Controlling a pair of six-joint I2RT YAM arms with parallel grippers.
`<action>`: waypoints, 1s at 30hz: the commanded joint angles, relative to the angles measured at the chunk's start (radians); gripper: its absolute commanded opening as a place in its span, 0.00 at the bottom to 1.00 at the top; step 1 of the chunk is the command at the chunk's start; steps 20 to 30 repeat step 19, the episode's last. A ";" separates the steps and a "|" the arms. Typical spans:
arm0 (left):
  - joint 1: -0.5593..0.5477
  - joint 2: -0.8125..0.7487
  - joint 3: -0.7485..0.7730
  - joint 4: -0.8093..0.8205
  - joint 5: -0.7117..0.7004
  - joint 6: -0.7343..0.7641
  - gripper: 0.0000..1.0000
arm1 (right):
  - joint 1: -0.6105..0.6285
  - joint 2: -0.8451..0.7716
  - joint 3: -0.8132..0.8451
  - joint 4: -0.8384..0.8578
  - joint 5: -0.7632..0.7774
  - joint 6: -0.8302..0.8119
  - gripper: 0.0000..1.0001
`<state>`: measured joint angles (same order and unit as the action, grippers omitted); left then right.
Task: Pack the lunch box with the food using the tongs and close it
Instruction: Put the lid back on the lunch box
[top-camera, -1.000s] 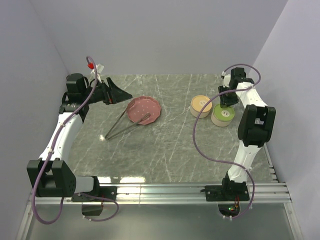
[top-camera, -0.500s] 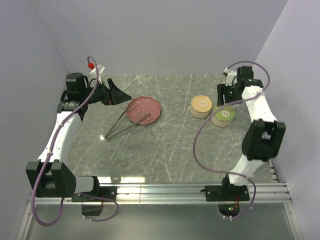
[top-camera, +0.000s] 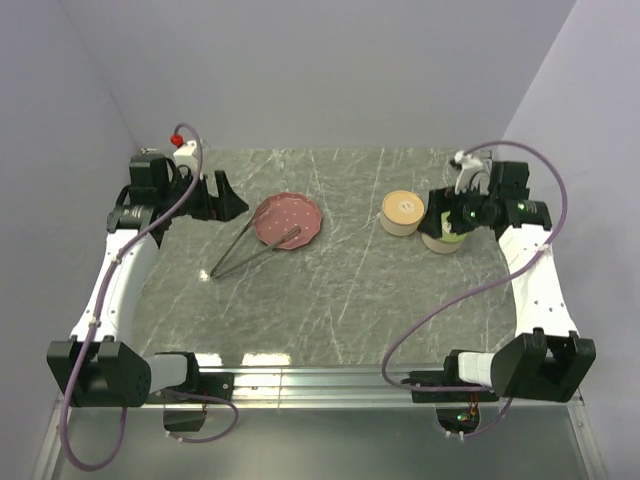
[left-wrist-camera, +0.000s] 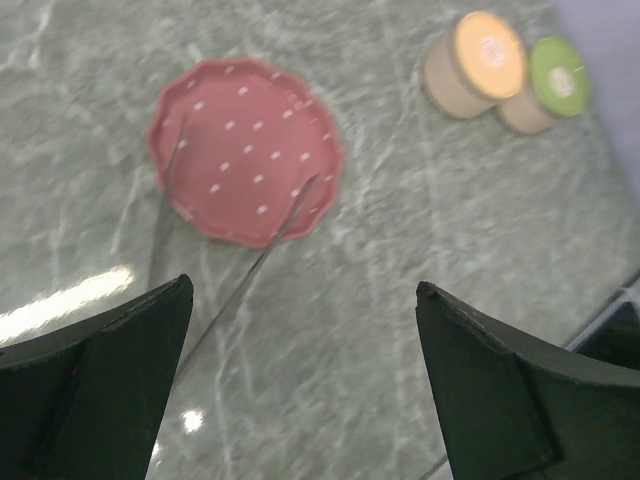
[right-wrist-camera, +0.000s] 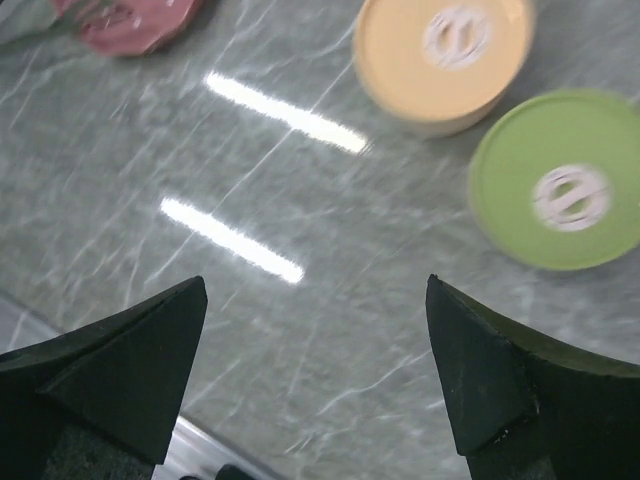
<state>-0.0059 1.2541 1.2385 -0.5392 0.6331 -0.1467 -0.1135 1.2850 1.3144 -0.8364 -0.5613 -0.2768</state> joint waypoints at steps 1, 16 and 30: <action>0.003 -0.076 -0.074 -0.030 -0.116 0.117 0.99 | 0.021 -0.068 -0.108 -0.001 -0.103 0.004 0.97; 0.003 -0.211 -0.310 -0.001 -0.253 0.236 0.99 | 0.133 -0.136 -0.323 0.045 -0.057 0.007 0.96; 0.003 -0.202 -0.294 -0.007 -0.251 0.245 0.99 | 0.135 -0.128 -0.314 0.040 -0.052 0.004 0.96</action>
